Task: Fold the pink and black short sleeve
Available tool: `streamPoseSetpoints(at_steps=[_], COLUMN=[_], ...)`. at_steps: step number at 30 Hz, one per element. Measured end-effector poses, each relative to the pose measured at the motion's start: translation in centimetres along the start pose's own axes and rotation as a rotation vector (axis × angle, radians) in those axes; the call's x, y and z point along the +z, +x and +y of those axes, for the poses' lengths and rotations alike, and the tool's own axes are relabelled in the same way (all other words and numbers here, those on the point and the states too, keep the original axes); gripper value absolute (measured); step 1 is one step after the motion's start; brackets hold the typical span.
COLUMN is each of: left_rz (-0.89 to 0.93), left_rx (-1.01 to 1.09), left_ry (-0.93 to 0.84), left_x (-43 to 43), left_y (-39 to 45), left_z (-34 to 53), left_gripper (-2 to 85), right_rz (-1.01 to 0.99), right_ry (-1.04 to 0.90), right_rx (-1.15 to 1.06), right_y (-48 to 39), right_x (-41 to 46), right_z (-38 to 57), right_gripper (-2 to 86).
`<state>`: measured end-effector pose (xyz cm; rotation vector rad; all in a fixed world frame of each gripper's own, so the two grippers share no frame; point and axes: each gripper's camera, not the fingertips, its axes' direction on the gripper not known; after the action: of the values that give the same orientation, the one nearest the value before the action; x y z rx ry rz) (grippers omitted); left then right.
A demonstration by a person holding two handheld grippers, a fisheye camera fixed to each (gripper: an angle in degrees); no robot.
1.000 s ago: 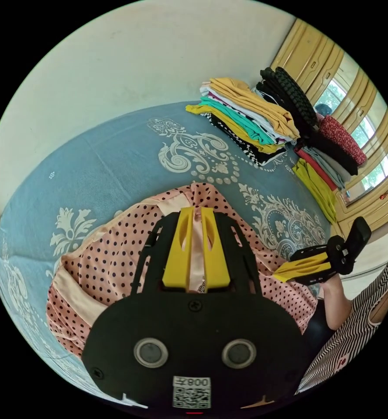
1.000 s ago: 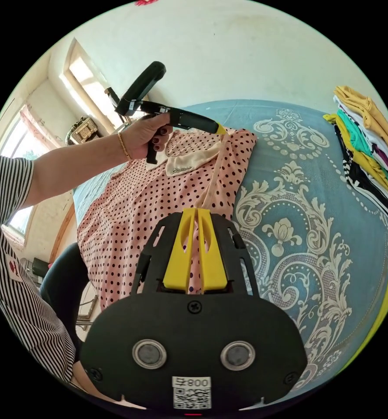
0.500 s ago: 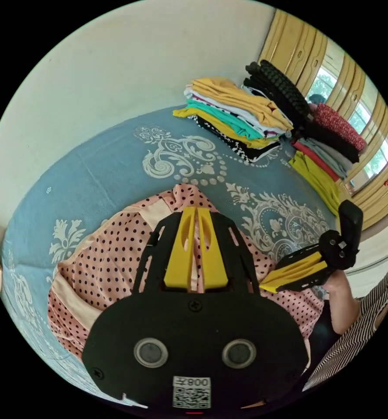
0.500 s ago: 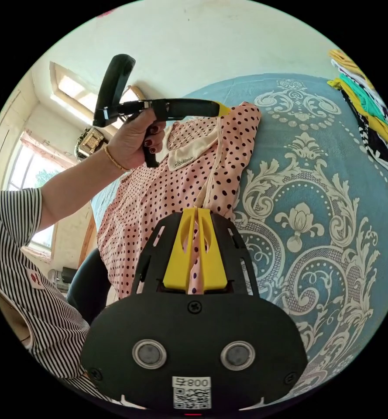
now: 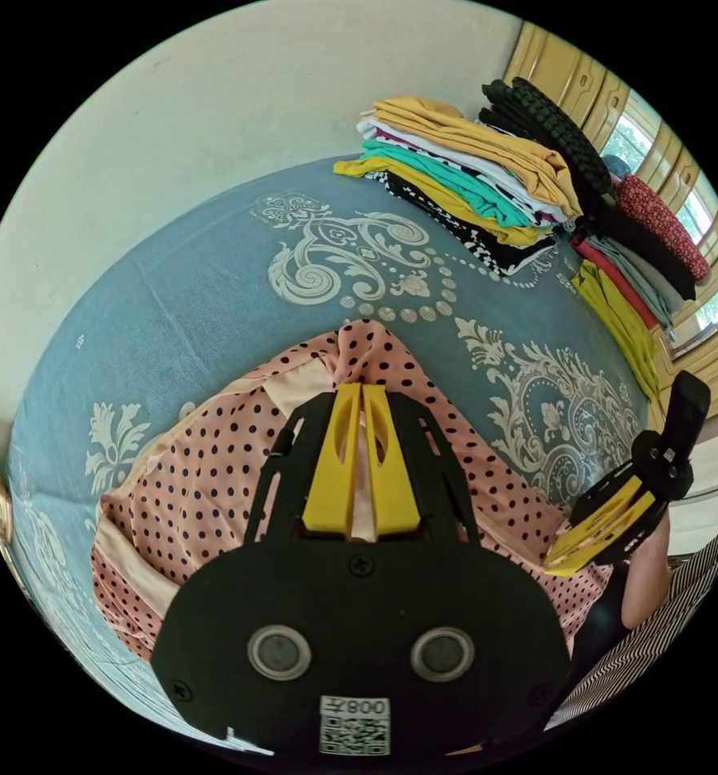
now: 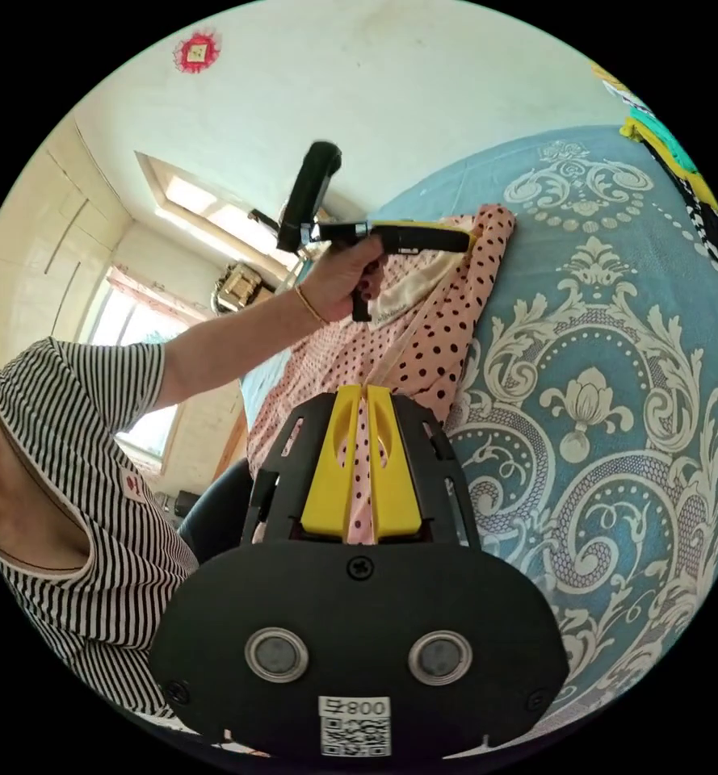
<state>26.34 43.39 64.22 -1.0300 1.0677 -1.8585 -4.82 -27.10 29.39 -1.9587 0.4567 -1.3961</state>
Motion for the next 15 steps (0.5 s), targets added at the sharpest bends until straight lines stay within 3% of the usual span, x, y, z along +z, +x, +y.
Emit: streamPoseSetpoints(at_steps=[5, 11, 15], left_rz=[0.0, 0.006, 0.006], left_rx=[0.007, 0.008, 0.003], left_ry=[0.003, 0.001, 0.005], left_x=[0.6, 1.4, 1.8], left_y=[-0.2, -0.6, -0.9], left_z=[0.3, 1.0, 1.9], left_gripper=[0.5, 0.3, 0.3], right_rz=[0.18, 0.103, 0.016], right_ry=[-0.173, -0.255, -0.101], right_rx=[0.014, -0.027, -0.066], right_y=[0.6, 1.2, 1.1], right_x=[2.5, 3.4, 0.8], right_z=[-0.6, -0.7, -0.9], right_gripper=[2.6, 4.8, 1.4])
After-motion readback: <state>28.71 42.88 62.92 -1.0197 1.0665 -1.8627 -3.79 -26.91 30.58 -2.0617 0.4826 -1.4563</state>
